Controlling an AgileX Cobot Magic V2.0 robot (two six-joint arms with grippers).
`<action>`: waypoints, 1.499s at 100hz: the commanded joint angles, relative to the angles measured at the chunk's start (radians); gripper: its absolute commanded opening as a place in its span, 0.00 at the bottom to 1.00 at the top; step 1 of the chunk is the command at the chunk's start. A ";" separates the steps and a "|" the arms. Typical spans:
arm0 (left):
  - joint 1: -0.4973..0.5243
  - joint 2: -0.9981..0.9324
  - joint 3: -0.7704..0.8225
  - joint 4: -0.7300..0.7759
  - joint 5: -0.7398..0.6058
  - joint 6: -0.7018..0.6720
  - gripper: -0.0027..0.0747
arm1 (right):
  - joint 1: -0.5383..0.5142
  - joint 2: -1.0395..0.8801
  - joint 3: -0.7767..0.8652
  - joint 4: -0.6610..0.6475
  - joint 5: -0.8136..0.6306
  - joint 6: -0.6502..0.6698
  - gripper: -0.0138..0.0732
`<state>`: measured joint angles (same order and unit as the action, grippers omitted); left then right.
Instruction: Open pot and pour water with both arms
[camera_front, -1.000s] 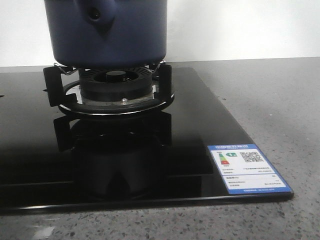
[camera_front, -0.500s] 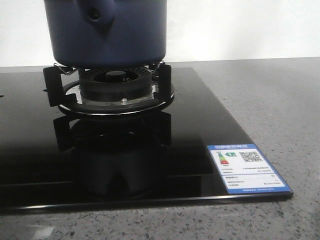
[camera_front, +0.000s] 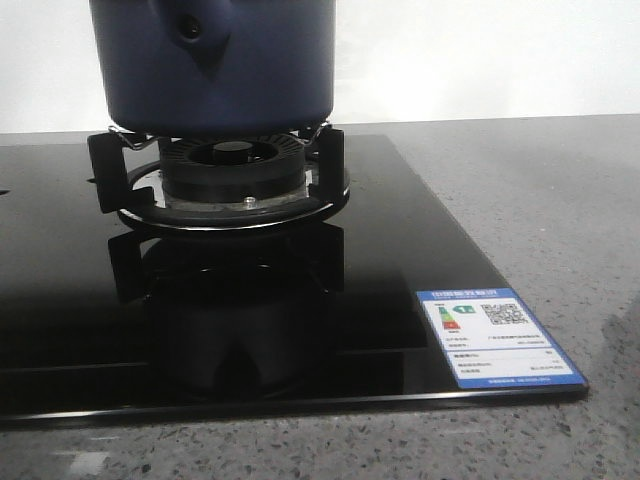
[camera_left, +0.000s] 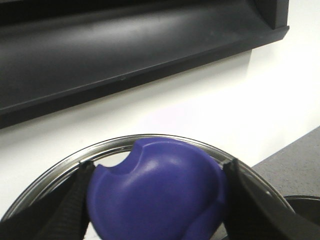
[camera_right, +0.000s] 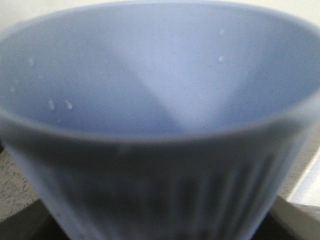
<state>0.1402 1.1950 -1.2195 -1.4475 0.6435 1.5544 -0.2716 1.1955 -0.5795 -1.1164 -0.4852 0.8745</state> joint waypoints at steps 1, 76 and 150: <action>0.000 -0.020 -0.035 -0.082 -0.005 -0.003 0.51 | -0.007 0.043 -0.025 0.075 -0.109 -0.083 0.49; 0.000 -0.020 -0.035 -0.087 0.001 -0.003 0.51 | -0.010 0.309 -0.025 0.258 -0.314 -0.342 0.49; 0.000 -0.020 -0.035 -0.089 0.001 -0.003 0.51 | -0.010 0.320 -0.025 0.259 -0.292 -0.320 0.86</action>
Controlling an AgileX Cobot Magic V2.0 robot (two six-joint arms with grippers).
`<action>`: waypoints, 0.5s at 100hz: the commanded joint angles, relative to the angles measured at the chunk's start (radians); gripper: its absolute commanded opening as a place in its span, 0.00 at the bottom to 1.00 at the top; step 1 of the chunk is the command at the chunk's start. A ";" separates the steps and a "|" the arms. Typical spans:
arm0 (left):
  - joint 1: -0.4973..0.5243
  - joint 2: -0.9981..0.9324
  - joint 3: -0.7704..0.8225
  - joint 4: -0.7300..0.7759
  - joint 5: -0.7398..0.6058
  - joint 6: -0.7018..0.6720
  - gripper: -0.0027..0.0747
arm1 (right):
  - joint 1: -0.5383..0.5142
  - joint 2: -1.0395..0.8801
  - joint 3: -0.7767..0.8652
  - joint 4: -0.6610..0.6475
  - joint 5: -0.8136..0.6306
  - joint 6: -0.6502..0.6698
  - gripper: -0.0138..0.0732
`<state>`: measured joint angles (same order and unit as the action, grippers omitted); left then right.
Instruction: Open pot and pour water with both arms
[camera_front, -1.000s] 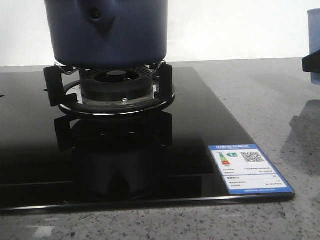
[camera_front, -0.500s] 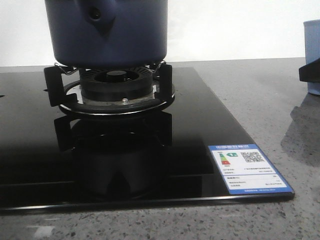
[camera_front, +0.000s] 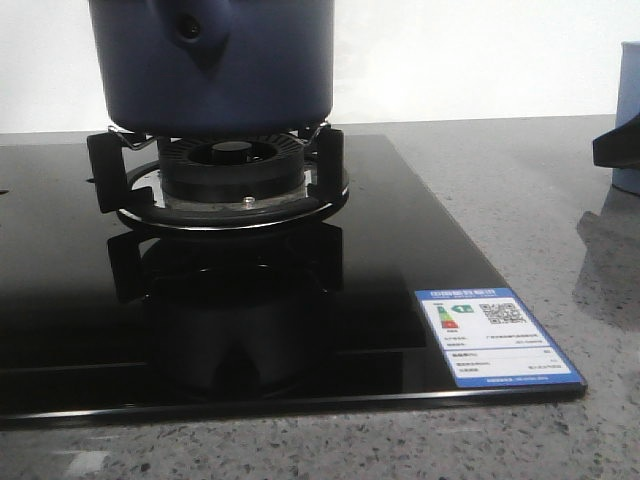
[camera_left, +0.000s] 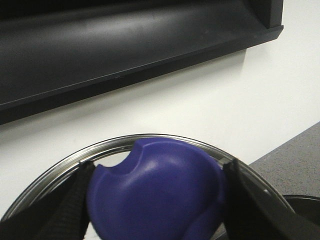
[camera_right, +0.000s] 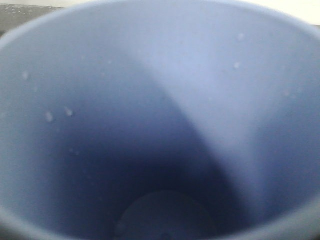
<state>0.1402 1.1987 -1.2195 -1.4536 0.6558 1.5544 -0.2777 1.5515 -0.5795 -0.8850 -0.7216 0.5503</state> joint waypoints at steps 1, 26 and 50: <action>0.000 -0.023 -0.035 -0.083 -0.012 -0.003 0.51 | -0.004 -0.039 -0.025 0.028 -0.051 0.004 0.86; 0.000 -0.023 -0.035 -0.083 -0.012 -0.003 0.51 | -0.004 -0.171 0.000 0.028 0.070 0.045 0.86; -0.057 -0.023 -0.035 -0.085 -0.014 -0.003 0.51 | -0.004 -0.356 0.109 0.028 0.172 0.061 0.86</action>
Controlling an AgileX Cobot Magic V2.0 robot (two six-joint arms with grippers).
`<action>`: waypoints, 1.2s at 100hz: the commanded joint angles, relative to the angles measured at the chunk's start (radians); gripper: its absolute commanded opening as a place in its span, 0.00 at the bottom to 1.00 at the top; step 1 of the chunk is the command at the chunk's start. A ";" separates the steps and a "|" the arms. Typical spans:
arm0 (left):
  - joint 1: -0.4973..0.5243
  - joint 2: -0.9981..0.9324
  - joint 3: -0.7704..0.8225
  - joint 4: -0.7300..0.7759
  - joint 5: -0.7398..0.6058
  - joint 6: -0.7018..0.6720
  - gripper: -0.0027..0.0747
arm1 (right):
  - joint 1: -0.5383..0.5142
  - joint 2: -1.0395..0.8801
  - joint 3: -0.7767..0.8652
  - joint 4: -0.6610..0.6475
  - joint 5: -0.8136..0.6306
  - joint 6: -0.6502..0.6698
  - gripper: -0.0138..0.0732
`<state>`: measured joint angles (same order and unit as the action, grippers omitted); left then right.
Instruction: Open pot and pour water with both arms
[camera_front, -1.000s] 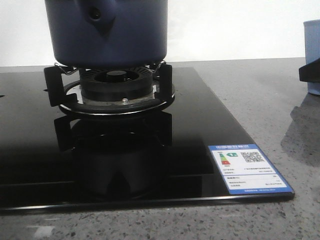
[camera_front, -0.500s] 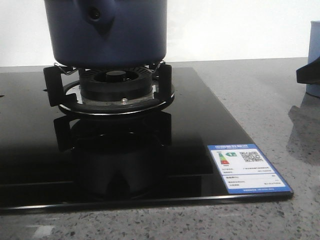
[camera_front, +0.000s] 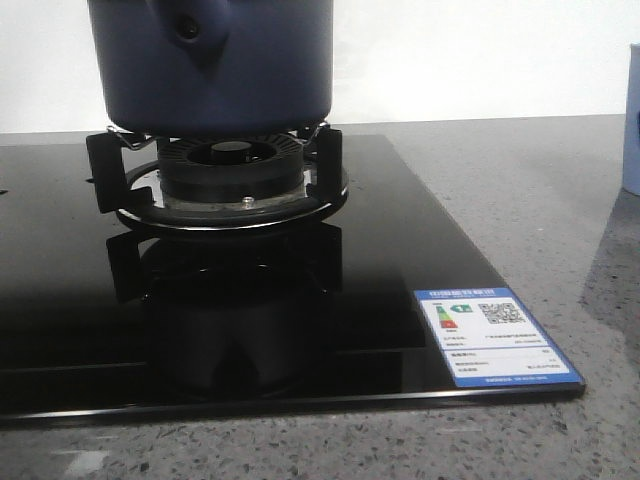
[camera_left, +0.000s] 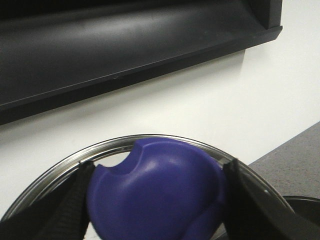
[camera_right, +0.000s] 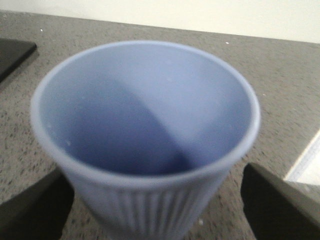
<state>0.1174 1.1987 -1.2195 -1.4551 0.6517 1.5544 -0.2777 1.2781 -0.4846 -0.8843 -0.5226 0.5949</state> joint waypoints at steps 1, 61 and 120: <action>-0.038 -0.023 -0.035 -0.084 -0.012 -0.003 0.51 | -0.004 -0.093 0.018 0.027 -0.027 0.022 0.86; -0.273 0.052 -0.035 -0.092 0.017 -0.003 0.51 | 0.005 -0.456 0.182 -0.002 0.097 0.220 0.86; -0.408 0.258 -0.035 -0.093 0.040 -0.003 0.51 | 0.030 -0.493 0.184 -0.017 0.125 0.220 0.86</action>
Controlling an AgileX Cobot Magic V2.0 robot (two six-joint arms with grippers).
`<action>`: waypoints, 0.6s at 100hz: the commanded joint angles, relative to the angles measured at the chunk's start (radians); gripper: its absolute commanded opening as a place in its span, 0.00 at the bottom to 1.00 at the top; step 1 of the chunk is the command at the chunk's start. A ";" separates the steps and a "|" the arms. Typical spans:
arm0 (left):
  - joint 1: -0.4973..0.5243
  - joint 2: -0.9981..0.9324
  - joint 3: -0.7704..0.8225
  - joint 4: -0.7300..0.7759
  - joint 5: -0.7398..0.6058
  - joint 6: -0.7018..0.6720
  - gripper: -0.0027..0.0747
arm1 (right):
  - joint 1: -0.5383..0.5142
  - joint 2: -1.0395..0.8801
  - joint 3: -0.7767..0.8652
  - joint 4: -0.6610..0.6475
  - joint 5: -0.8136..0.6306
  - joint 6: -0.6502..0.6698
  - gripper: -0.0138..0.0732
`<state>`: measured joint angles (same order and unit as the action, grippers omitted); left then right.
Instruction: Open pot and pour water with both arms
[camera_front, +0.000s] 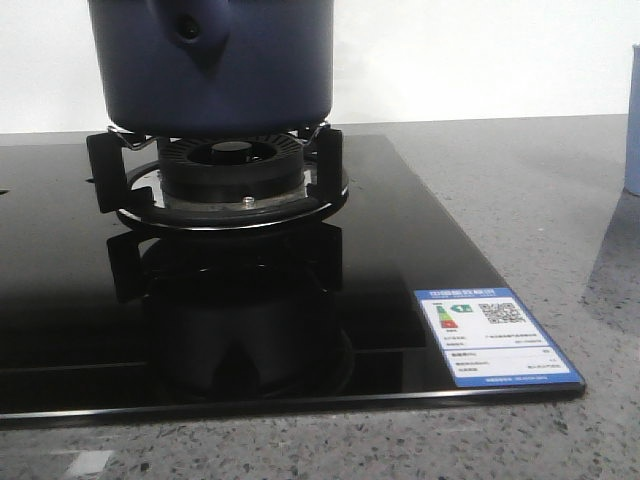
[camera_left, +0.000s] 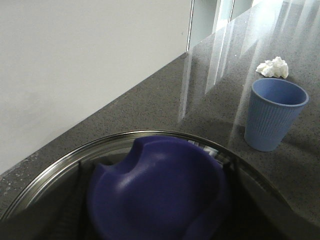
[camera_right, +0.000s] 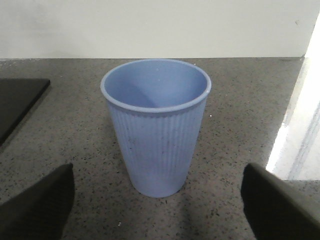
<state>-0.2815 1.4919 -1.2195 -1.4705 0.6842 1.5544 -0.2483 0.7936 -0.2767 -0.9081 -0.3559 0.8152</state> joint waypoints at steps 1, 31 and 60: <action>-0.010 -0.035 -0.035 -0.078 0.006 -0.003 0.51 | 0.001 -0.009 -0.024 0.007 -0.042 0.000 0.86; -0.010 -0.035 -0.035 -0.048 -0.017 -0.002 0.51 | 0.001 -0.009 -0.024 0.006 -0.042 0.000 0.86; -0.010 -0.035 -0.035 -0.030 -0.024 -0.002 0.51 | 0.001 -0.009 -0.024 0.006 -0.042 0.000 0.86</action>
<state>-0.2815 1.4961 -1.2195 -1.4461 0.6593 1.5544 -0.2483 0.7915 -0.2767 -0.9081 -0.3544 0.8168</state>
